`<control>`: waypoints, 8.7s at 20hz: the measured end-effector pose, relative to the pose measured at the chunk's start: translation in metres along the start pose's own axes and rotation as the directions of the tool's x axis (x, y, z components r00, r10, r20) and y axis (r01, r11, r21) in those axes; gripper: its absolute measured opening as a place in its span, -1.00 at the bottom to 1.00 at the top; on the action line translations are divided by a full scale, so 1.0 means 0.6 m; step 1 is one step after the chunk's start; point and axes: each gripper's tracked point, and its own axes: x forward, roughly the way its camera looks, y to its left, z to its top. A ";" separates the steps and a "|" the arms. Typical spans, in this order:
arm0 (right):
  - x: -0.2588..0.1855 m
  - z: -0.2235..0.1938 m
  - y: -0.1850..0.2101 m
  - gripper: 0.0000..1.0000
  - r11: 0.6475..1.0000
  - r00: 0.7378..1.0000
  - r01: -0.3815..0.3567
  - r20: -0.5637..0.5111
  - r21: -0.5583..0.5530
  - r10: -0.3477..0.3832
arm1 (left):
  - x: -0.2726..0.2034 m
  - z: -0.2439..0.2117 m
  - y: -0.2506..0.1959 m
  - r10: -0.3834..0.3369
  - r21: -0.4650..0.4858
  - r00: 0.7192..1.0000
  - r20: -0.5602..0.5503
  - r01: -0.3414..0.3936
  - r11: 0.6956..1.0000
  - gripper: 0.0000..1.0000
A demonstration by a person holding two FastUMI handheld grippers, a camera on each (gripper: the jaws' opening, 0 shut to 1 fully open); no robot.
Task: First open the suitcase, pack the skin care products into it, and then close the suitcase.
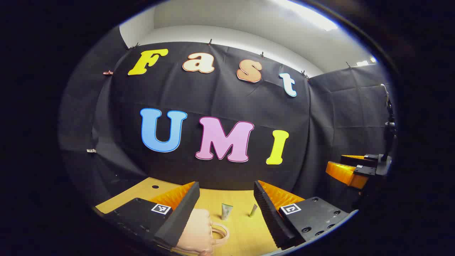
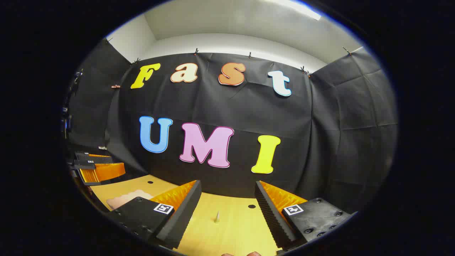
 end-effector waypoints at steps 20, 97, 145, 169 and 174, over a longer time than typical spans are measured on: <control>-0.006 -0.013 -0.006 0.89 0.999 0.999 0.045 0.010 -0.028 -0.045 | -0.018 -0.018 0.001 -0.026 0.030 0.999 -0.042 0.028 0.999 0.92; 0.165 -0.206 0.083 0.92 0.965 0.929 0.259 -0.285 0.042 -0.236 | 0.183 -0.224 0.713 0.148 0.139 0.902 -0.406 -0.099 0.985 0.92; 0.460 -0.794 0.120 0.94 0.960 0.743 -0.171 -0.612 0.220 0.272 | 0.218 -0.456 0.081 0.080 0.115 0.634 -0.770 0.014 0.993 -0.07; 0.152 -0.388 0.150 -0.36 0.973 0.880 -0.169 -0.421 0.158 0.221 | 0.046 -0.646 0.378 0.173 0.173 0.002 -0.985 0.027 0.985 0.02; 0.099 -0.378 0.211 -0.36 0.974 0.860 -0.169 -0.460 0.152 0.222 | 0.059 -0.643 0.332 0.140 0.159 0.151 -0.979 0.125 0.979 0.95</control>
